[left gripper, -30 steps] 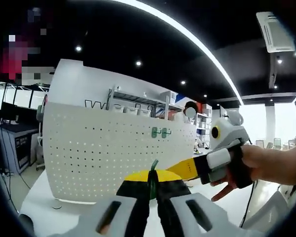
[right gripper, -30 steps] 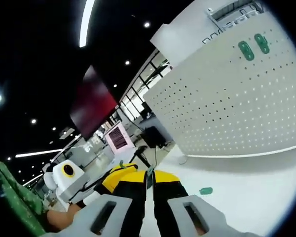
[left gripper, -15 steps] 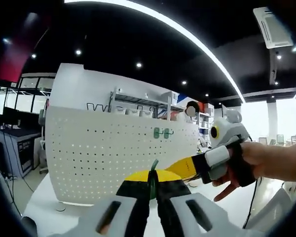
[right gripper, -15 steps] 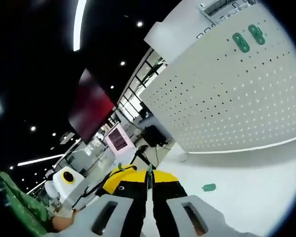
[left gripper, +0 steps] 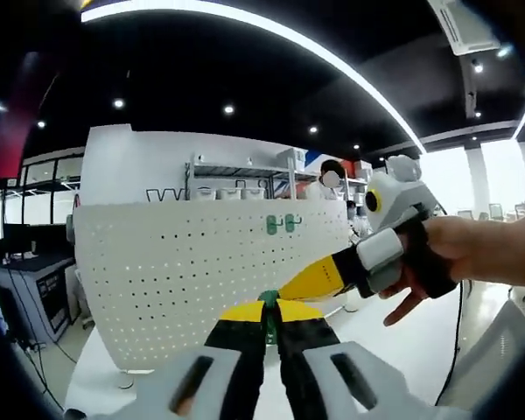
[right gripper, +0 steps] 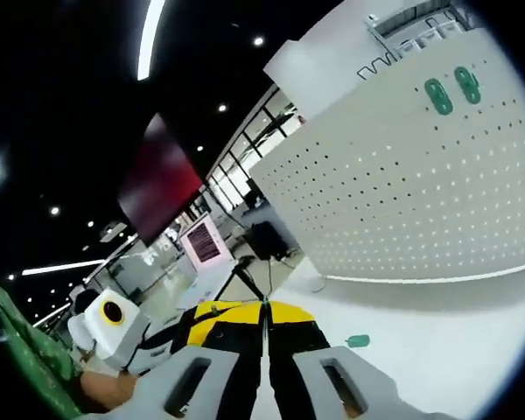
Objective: Insert the hook assembly into the mounting plate slot until the hook locks in place.
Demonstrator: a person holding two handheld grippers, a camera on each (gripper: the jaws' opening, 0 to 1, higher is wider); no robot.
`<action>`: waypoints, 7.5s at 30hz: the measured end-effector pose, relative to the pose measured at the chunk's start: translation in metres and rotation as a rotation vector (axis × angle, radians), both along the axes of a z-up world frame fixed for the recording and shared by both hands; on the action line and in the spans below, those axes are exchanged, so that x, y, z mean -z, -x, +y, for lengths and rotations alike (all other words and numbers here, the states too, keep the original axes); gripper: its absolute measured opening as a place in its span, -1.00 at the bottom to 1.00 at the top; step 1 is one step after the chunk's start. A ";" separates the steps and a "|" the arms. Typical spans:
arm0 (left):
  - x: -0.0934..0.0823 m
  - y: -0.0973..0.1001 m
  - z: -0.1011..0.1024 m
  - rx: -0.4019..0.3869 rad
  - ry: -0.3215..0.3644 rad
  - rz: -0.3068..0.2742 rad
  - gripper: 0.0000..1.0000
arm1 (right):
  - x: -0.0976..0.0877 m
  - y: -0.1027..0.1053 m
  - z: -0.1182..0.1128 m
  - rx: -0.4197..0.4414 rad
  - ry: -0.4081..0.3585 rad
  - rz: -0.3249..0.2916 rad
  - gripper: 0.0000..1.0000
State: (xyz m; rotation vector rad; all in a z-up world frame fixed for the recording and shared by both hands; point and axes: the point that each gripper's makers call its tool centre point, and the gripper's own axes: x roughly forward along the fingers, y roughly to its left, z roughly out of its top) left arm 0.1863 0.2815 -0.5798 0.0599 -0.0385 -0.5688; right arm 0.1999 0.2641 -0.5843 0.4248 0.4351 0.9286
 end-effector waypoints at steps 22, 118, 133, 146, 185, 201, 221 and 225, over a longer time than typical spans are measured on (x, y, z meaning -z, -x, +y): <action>0.007 -0.003 -0.007 -0.003 -0.104 0.065 -0.90 | -0.011 0.008 0.003 -0.021 0.321 -0.386 -1.00; -0.047 0.000 0.042 -0.117 -0.051 -0.013 -0.95 | 0.056 0.008 -0.111 0.397 0.387 -0.482 -0.86; -0.055 0.004 0.048 -0.132 -0.046 -0.030 -0.95 | 0.096 0.032 -0.103 0.331 0.495 -0.487 -0.86; -0.066 0.011 0.063 -0.163 -0.079 -0.050 -0.95 | 0.104 0.037 -0.108 0.310 0.527 -0.488 -0.85; -0.090 -0.014 0.005 -0.134 -0.102 -0.064 -0.95 | 0.079 0.029 -0.133 0.387 0.450 -0.492 -0.80; -0.072 -0.046 -0.032 -0.074 -0.102 -0.035 -0.95 | 0.067 0.037 -0.130 0.279 0.393 -0.433 -0.17; -0.056 -0.074 -0.044 -0.091 -0.049 -0.002 -0.95 | 0.030 0.050 -0.126 0.161 0.327 -0.403 0.68; -0.055 -0.079 -0.052 -0.086 -0.036 0.000 -0.95 | 0.021 0.052 -0.126 0.153 0.316 -0.413 0.86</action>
